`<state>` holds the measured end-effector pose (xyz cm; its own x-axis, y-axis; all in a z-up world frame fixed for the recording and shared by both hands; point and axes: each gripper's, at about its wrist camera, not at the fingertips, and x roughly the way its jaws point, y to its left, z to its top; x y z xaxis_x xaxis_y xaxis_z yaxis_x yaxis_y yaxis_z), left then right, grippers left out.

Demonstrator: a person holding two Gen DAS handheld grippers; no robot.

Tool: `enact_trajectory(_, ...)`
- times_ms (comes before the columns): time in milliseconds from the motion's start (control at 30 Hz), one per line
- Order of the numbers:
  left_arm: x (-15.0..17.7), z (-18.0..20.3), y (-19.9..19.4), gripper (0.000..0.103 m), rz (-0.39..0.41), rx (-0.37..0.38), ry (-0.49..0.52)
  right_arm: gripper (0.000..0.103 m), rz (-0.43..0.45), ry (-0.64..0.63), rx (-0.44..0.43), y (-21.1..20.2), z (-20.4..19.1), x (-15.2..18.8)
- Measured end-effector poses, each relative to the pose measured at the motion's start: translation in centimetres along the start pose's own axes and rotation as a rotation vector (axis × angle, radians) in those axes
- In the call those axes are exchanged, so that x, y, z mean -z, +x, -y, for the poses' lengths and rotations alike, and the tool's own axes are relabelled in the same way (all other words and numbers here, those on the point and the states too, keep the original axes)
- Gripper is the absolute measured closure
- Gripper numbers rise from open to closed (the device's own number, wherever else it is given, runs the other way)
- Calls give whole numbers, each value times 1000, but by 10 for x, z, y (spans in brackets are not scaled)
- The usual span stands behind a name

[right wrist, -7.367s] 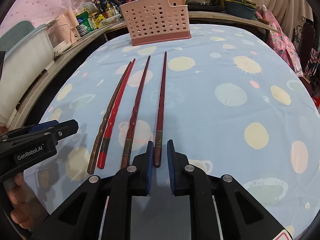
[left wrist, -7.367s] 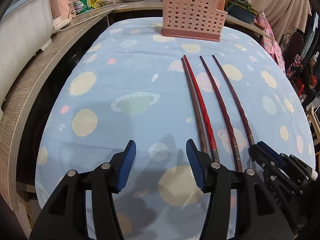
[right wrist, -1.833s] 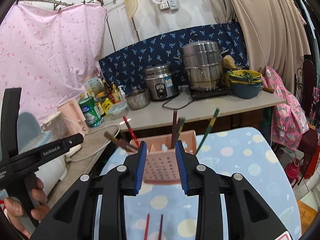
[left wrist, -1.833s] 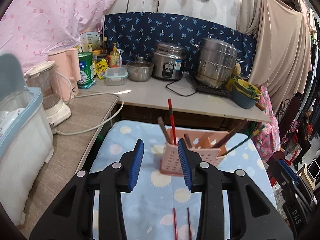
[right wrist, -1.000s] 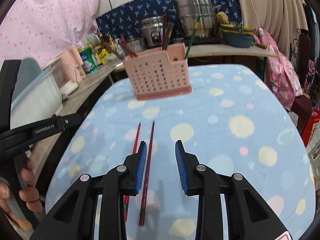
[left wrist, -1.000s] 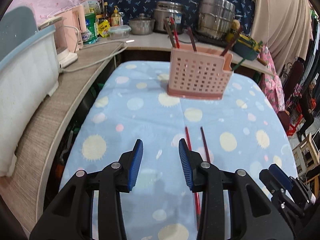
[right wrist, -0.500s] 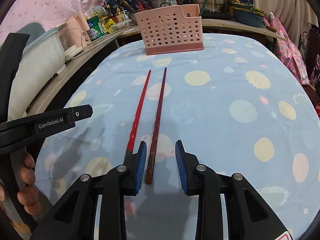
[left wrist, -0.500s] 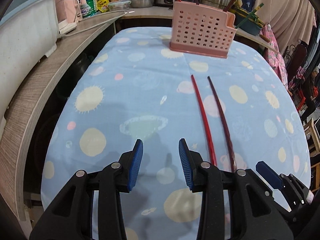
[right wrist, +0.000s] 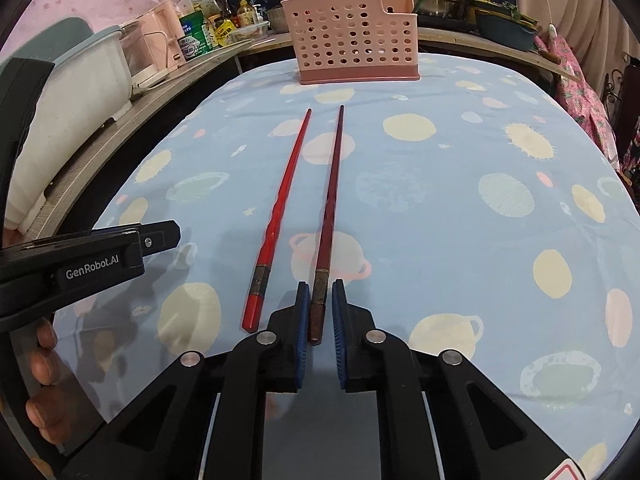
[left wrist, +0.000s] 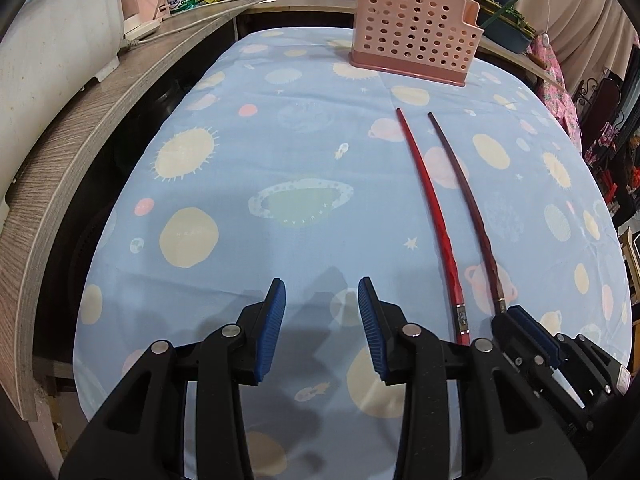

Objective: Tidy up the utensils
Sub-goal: 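Close the right tool on the dark red chopstick while the left tool grasps the red one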

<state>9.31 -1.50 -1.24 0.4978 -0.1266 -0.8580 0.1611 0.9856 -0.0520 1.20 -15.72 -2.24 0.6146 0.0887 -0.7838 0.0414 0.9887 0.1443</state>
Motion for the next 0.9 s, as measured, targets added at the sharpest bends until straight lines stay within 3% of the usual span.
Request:
enact_trajectory(100,1,3,-1,59,2,2,6,96,5,6,4,-1,4,1)
enact_trajectory(167,2,5,-4,46,15,4,8,96,9,3,15,-3,6,3)
enact_trajectory(600,12,50,-2,40,-1,63,101,96,18,98,34,-18,38,14)
enact_trajectory(900,17,62,13,42,-36,37,136,96,20,100,25,-18,40,14)
